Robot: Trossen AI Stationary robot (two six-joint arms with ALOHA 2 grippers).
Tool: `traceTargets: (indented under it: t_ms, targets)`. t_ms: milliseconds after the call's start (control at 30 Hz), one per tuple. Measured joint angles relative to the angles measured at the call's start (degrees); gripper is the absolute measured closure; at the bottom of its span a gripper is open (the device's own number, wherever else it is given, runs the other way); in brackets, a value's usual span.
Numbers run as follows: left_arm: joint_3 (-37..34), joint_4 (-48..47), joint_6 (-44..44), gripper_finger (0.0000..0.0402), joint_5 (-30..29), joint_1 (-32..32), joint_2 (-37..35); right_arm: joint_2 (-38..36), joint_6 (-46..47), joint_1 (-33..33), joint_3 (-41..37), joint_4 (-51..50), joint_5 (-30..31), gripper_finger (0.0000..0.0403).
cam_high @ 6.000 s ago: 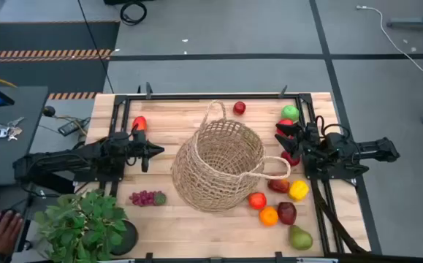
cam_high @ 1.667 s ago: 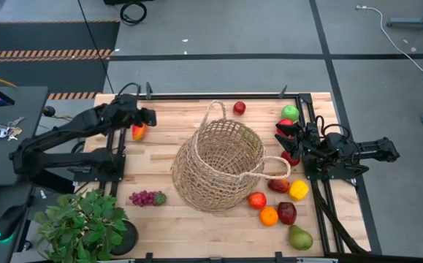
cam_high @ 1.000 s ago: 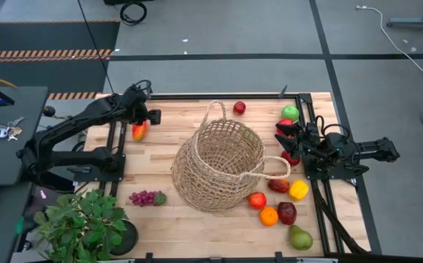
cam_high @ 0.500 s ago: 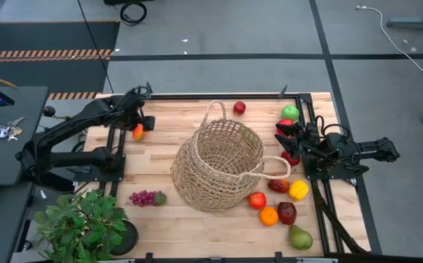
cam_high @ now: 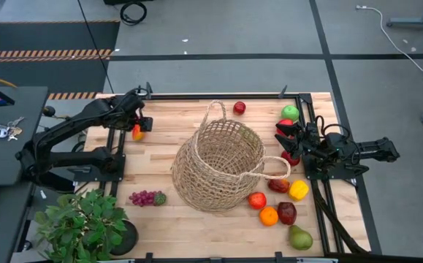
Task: Build produce basket
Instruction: Put the red mango into the brown basket
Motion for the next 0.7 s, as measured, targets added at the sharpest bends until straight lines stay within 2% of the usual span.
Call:
traceTargets:
  t_ms: [700]
  targets:
    - [-0.01, -3.62, 0.16, 0.0086, 1.06, -0.15, 0.0, 0.0, -0.02, 0.0, 0.01, 0.01, 0.01, 0.0054]
